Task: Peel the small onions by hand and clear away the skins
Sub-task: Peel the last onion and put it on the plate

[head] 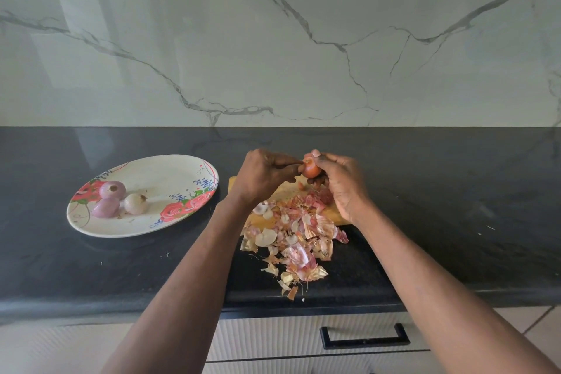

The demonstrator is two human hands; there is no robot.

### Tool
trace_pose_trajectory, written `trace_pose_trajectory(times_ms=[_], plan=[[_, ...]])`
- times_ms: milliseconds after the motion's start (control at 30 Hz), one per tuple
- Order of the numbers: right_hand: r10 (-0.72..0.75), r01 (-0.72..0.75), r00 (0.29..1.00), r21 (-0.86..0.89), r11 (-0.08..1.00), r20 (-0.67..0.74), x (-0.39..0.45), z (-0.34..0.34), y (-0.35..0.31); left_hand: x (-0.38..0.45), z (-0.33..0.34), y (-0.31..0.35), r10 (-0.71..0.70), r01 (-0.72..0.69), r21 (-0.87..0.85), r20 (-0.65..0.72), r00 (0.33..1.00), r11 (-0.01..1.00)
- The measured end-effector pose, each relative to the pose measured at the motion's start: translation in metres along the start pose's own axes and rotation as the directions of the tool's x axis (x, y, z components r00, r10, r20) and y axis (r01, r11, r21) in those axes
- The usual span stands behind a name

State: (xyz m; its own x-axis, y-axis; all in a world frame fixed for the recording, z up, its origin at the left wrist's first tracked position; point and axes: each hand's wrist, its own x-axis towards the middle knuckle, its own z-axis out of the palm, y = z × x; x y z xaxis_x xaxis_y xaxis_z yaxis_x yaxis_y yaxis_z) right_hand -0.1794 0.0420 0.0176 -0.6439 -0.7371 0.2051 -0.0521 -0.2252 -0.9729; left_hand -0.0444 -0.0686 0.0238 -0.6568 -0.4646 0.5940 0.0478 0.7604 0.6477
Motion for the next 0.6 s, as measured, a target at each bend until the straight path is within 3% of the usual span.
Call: trace_pose_trajectory(times_ms=[267,600], plan=[[-0.025,0.023,0.999,-0.094,0.995,-0.025,-0.004,0.002,0.001,-0.003,0.012,-0.002,0.048,-0.039,0.099,-0.091,0.995,0.994],[-0.042,0.038,0.998,-0.086,0.996,-0.054,-0.002,0.001,0.002,-0.004,0.014,0.003,0.104,-0.088,0.212,-0.068,0.992,0.973]])
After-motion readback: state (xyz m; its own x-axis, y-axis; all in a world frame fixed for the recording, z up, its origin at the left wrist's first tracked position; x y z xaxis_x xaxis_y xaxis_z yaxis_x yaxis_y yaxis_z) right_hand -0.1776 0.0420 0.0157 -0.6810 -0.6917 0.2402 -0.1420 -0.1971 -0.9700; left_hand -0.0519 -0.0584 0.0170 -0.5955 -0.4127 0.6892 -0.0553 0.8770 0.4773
